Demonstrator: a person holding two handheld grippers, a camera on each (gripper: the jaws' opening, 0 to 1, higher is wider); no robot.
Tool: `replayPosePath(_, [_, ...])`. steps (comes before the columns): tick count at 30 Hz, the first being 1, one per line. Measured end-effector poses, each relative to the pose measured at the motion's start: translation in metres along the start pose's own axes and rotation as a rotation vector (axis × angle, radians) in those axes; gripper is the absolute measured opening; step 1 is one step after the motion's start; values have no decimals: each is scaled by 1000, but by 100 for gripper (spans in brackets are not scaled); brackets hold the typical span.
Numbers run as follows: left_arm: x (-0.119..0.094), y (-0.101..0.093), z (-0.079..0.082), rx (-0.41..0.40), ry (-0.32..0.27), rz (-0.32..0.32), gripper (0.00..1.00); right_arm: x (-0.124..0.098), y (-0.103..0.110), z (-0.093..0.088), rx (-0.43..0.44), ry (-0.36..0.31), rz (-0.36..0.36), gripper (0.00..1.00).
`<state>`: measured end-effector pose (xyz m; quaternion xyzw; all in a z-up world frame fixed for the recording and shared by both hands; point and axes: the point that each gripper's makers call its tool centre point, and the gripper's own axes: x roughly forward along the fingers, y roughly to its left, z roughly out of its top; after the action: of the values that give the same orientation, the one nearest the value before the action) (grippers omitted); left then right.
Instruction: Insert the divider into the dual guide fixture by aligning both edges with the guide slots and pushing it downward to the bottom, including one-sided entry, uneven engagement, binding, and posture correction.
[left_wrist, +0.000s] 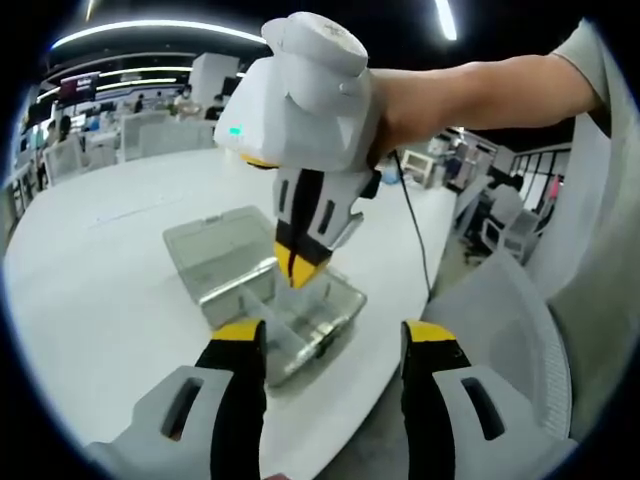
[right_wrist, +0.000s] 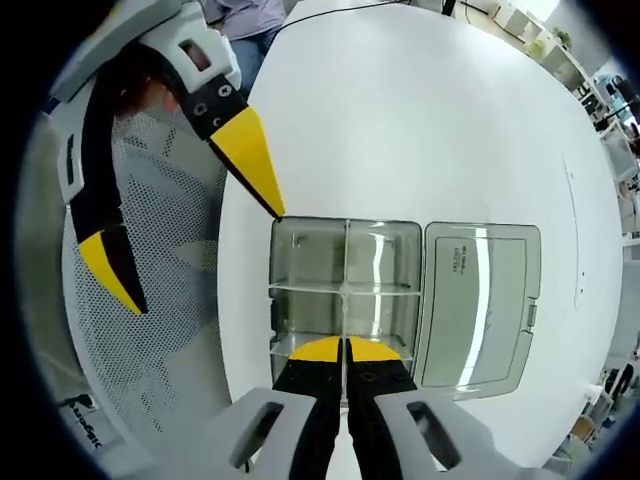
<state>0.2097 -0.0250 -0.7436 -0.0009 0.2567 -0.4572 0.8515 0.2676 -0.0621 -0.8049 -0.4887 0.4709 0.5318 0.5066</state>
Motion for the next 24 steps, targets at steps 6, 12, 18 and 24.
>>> replayPosePath(6, [-1, -1, 1, -1, 0, 1, 52, 4, 0, 0, 4, 6, 3, 0])
replayPosePath(12, [-2, -1, 1, -1, 0, 4, 52, 9, 0, 0, 9, 7, 3, 0])
replayPosePath(18, [-3, -1, 0, -1, 3, 5, 52, 14, 1, 0, 20, 3, 1, 0])
replayPosePath(24, [-3, -1, 0, 1, 5, 4, 52, 19, 1, 0, 25, 1, 0, 0])
